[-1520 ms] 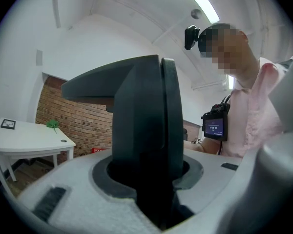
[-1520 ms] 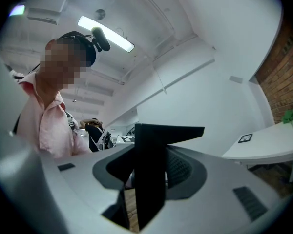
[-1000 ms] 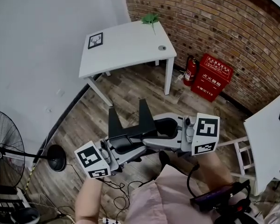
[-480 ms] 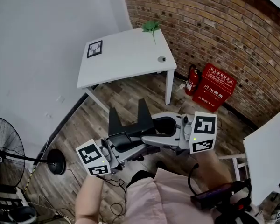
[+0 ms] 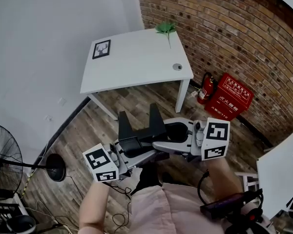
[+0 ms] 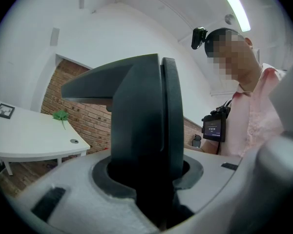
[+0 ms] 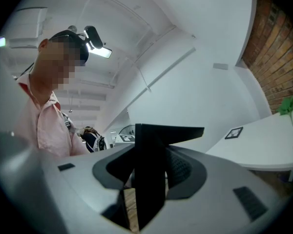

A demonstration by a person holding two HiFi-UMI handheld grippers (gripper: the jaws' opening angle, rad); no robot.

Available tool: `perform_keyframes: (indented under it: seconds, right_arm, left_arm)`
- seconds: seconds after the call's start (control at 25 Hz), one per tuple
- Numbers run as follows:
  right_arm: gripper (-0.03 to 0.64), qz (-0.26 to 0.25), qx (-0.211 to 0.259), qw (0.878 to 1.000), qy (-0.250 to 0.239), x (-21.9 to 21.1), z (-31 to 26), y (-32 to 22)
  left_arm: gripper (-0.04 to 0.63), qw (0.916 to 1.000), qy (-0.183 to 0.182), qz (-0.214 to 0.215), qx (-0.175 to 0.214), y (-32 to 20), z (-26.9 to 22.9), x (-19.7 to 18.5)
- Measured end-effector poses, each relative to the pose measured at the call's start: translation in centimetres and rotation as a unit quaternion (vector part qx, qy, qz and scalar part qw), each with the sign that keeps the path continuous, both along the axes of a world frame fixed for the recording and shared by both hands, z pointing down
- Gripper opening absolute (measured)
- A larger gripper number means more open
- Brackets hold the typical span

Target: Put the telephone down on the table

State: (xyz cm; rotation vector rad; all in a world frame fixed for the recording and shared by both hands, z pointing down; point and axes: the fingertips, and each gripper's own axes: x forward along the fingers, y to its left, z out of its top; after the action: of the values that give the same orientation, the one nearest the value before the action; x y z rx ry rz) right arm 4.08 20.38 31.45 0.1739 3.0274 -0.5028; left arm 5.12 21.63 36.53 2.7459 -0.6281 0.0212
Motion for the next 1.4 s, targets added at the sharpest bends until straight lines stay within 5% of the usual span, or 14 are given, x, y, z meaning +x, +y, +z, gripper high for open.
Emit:
perform_keyframes:
  seconds: [0.88, 1.4]
  right_arm:
    - [0.179, 0.051, -0.004, 0.999, 0.008, -14.5, 0.2, -22.8]
    - [0.183, 0.079, -0.021, 0.997, 0.015, -15.9, 1.3, -28.8]
  left_arm:
    - [0.166, 0.9990, 0.003, 0.044, -0.004, -22.7, 0.2, -14.5]
    - [0.166, 0.9975, 0.010, 0.067, -0.022, -28.4, 1.4, -16.0]
